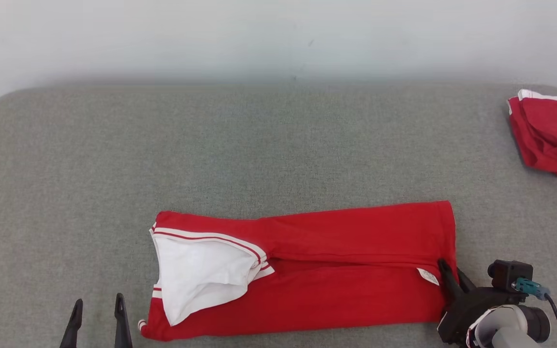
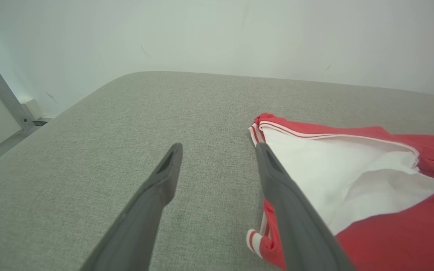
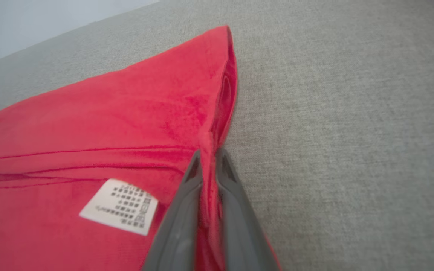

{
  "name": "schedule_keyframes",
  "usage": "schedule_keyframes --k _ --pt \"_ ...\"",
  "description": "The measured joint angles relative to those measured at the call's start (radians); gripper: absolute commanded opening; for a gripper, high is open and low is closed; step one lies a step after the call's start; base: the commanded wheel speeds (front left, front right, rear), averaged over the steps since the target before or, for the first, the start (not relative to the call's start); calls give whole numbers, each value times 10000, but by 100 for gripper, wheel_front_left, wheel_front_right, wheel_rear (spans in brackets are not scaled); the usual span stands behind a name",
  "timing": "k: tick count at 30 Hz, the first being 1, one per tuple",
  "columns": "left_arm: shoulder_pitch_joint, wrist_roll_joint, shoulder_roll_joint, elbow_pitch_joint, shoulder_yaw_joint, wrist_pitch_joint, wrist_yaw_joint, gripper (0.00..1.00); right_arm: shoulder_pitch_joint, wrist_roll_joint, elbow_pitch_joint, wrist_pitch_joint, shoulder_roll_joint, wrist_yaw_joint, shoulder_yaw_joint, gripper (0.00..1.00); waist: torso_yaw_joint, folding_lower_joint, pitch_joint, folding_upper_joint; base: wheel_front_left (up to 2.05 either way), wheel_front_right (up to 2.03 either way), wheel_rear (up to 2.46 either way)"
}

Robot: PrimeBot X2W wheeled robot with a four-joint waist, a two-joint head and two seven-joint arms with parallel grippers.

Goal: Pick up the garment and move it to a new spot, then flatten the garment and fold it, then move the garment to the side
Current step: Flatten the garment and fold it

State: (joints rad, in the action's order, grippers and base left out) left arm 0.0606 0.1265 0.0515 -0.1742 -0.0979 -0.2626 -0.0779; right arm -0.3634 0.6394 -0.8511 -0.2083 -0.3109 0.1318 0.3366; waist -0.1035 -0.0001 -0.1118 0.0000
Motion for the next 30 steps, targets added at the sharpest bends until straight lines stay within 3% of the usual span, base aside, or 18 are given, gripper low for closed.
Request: schedule_keyframes --k 6,12,17,24,30 --pt "111 -13 0 -58 0 0 63 100 -102 201 -188 -293 -142 2 -286 0 41 1 257 0 0 0 0" --pt "194 -50 0 -46 4 0 73 100 -180 280 -485 -477 -1108 0 -1241 0 133 0 493 0 0 0 0" --pt "282 -65 -2 2 13 0 125 100 24 176 -255 -502 -1442 0 -1638 0 256 1 661 0 0 0 0" --pt "425 -40 -2 2 0 0 161 100 295 -79 1593 -527 -660 0 -1151 0 468 1 823 0 0 0 0" --pt "409 -15 -2 -92 201 0 165 100 425 31 3753 414 201 0 -19 0 396 1 813 0 0 0 0"
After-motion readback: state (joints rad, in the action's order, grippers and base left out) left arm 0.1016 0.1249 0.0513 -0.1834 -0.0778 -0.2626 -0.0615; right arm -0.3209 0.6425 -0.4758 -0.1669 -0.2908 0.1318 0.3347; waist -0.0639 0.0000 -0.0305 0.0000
